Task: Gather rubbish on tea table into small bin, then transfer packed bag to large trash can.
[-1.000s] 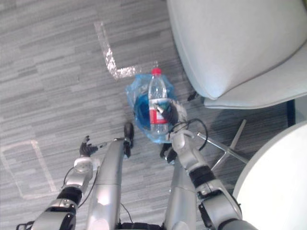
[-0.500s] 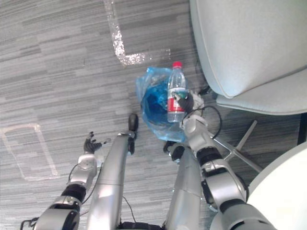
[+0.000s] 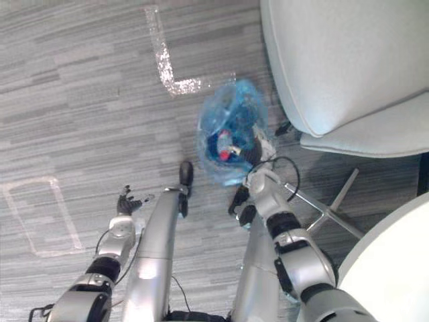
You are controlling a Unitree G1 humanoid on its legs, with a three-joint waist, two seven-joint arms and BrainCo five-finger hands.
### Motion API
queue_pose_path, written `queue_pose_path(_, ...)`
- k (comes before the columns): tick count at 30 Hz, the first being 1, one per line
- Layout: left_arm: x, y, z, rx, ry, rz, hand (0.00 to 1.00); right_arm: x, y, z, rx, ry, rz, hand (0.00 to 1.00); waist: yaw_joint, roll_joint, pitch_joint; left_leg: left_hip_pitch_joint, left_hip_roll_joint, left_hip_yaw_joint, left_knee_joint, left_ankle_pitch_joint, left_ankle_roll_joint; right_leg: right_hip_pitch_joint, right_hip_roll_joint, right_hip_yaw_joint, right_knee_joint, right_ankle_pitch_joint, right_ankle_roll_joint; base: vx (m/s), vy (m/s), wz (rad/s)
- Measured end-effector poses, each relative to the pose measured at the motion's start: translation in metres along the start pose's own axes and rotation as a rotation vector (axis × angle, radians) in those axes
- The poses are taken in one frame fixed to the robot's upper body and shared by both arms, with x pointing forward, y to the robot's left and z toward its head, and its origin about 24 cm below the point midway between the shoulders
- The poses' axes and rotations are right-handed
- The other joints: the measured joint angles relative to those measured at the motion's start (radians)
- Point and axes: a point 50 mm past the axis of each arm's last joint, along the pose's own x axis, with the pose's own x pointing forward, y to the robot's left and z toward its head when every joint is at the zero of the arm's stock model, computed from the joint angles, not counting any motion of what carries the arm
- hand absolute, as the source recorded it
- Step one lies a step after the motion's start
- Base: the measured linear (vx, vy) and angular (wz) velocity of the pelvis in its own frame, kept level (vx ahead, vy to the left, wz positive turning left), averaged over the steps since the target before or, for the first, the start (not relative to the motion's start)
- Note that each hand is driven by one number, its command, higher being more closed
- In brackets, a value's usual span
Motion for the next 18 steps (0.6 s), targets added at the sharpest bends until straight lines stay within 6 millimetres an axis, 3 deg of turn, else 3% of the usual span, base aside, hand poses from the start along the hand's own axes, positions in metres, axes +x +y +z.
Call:
queue_pose_path(9, 0.001, 0.004, -0.001, -0.024, 0.013, 0.021, 0.00, -0.016, 0.007, 0.006, 0.016, -0.061, 0.001, 0.00, -0.001, 0.000, -0.016, 0.021, 0.020, 0.000, 0.000, 0.003, -0.005, 0.016, 0.019, 0.001, -0.002, 0.008, -0.013, -0.04, -0.043, -0.05)
queue_pose_path(18, 0.001, 0.003, -0.001, -0.016, 0.007, 0.015, 0.00, -0.038, 0.032, 0.025, -0.093, -0.239, 0.126, 0.00, -0.002, -0.002, -0.027, 0.052, 0.046, 0.023, -0.010, -0.007, -0.006, 0.045, 0.032, 0.005, -0.030, 0.028, -0.018, -0.03, -0.022, -0.08)
